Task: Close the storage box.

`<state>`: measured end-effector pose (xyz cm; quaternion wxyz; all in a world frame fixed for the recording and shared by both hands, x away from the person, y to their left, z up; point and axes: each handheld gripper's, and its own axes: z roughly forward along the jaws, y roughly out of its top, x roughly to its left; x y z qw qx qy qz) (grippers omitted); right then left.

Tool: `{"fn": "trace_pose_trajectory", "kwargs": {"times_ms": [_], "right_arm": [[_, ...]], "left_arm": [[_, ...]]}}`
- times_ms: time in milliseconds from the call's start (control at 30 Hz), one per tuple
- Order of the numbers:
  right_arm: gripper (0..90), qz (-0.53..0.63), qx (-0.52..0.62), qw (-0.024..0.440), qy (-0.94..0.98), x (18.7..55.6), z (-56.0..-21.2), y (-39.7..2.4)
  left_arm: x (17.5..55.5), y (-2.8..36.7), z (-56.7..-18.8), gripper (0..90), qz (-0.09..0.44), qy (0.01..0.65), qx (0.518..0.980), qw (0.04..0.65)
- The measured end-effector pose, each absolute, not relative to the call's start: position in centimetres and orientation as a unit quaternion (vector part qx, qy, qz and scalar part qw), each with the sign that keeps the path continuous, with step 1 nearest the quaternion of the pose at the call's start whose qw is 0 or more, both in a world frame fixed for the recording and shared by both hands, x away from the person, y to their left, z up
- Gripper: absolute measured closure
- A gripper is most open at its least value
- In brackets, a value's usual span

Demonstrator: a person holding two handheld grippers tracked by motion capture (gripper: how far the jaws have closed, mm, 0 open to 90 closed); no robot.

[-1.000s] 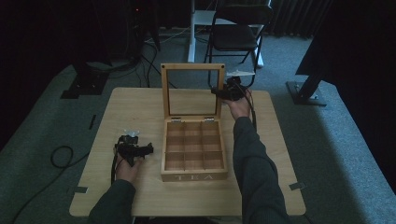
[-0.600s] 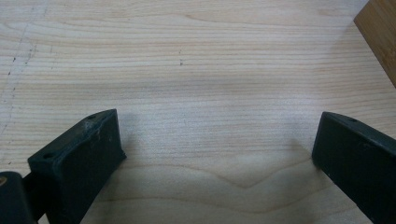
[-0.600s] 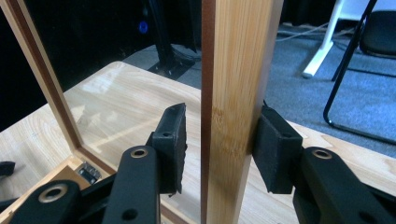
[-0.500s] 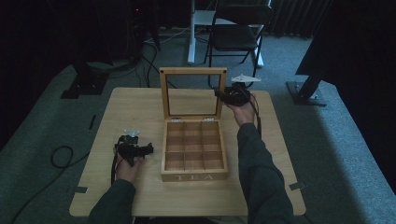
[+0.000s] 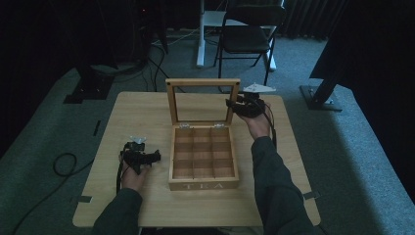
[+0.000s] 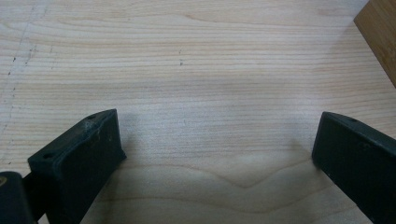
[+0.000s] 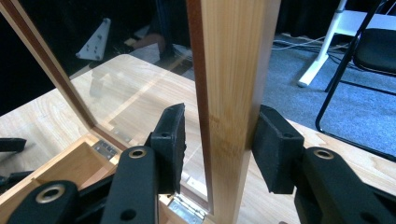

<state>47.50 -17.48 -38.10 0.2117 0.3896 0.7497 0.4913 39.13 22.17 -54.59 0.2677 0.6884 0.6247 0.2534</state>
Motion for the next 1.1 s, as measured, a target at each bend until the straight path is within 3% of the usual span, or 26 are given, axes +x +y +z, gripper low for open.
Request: {"fn": "trace_pose_trajectory", "kwargs": {"times_ms": [1100], "right_arm": [[57.3,0.478,0.376,0.247,0.754,42.5,-34.8,-18.0]], "left_arm": [[39.1,22.2,-54.6,1.6,0.253,0.625,0.688,0.268]]}}
